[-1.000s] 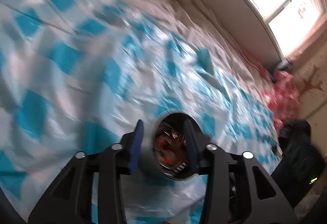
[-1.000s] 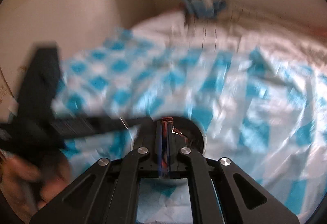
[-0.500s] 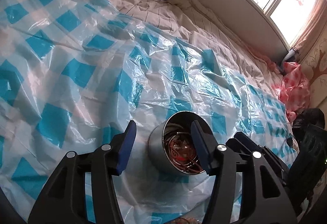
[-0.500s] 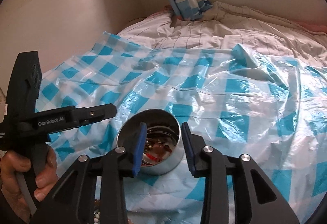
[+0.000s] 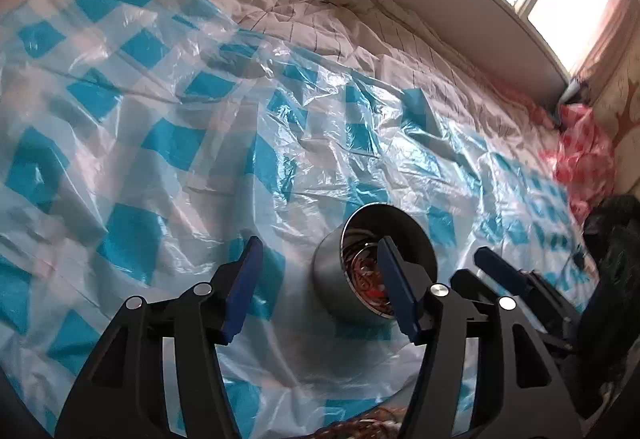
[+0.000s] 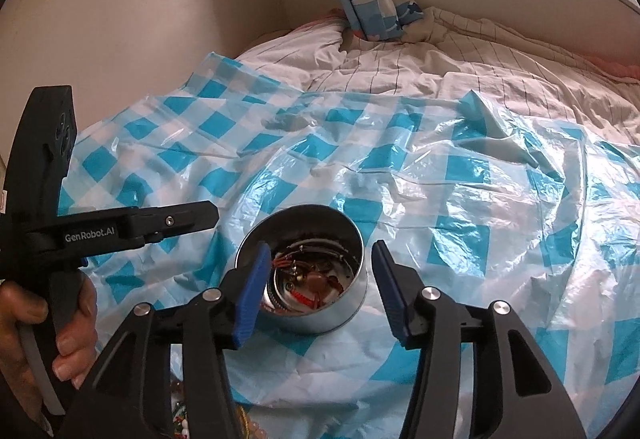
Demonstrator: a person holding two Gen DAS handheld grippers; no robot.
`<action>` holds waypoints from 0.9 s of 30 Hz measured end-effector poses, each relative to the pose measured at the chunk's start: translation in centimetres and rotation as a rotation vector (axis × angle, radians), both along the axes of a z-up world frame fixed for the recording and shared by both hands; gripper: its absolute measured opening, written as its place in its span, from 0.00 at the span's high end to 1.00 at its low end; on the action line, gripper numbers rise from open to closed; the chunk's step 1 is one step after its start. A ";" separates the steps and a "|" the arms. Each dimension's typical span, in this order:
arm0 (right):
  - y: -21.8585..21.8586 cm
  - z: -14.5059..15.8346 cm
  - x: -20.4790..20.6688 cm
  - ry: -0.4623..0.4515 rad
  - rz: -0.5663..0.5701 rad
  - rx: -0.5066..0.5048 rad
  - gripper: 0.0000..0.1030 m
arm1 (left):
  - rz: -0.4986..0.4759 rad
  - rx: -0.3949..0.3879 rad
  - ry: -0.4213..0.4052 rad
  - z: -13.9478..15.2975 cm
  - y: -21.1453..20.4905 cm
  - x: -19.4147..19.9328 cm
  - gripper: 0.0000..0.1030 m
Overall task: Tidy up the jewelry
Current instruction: 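Lower both red bracelets into the silver tin and open both grippers, then grasp the amber bead bracelet from the pile with the left gripper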
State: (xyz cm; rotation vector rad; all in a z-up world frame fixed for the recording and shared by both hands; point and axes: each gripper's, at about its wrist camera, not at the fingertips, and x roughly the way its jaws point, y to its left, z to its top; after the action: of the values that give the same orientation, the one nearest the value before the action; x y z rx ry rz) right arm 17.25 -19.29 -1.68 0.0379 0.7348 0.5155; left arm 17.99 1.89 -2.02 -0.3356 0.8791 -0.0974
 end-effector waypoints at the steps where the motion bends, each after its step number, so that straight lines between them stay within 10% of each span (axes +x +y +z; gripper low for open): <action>1: -0.1 0.1 -0.2 0.004 0.001 0.000 0.49 | -0.013 0.020 -0.002 0.1 -0.2 -0.3 0.44; 27: -1.7 -1.9 -9.3 0.152 -0.009 -0.014 0.38 | -0.443 0.223 0.046 -2.3 -2.7 -7.6 0.43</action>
State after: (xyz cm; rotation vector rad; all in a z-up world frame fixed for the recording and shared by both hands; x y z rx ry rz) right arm 7.94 -21.00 -3.55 0.0676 0.8862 0.5020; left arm 10.34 -0.76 -4.34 0.0705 0.9891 -0.3992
